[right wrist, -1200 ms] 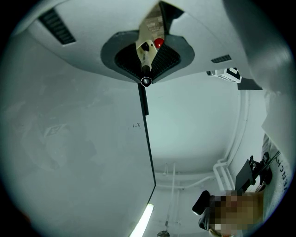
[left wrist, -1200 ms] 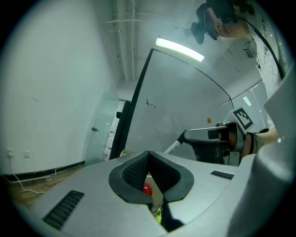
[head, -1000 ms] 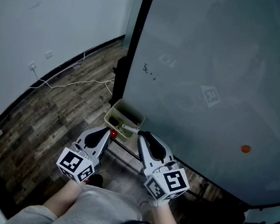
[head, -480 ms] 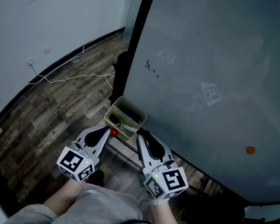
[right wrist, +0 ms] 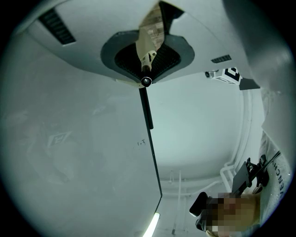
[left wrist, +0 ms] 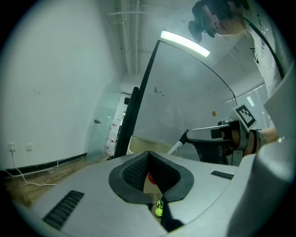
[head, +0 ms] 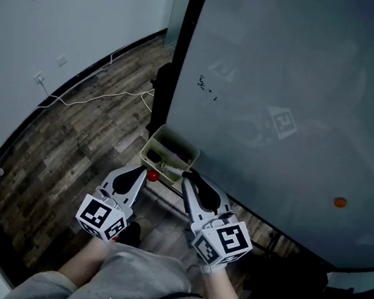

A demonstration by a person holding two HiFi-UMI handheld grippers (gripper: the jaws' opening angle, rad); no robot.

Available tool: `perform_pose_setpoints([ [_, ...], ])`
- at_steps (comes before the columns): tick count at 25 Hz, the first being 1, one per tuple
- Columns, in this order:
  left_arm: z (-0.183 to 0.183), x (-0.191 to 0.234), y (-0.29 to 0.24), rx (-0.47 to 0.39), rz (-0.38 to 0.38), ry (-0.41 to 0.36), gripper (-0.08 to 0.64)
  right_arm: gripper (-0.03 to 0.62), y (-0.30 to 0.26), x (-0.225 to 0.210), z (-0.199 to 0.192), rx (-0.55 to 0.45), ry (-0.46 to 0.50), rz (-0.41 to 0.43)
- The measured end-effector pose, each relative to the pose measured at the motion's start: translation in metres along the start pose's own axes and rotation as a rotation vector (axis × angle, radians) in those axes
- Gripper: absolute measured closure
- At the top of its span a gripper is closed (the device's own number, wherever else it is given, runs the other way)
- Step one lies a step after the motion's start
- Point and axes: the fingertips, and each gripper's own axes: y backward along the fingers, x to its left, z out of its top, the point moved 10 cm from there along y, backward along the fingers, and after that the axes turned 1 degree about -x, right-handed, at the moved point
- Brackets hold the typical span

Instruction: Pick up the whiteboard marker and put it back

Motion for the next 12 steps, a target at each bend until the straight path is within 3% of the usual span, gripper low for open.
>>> perform_pose_setpoints([
  [12, -0.0087, 0.0021, -0.0002, 0.027, 0.012, 0.024, 0.545, 0.514, 0.0008, -0.0006, -0.0078, 0.007, -0.007, -0.004],
])
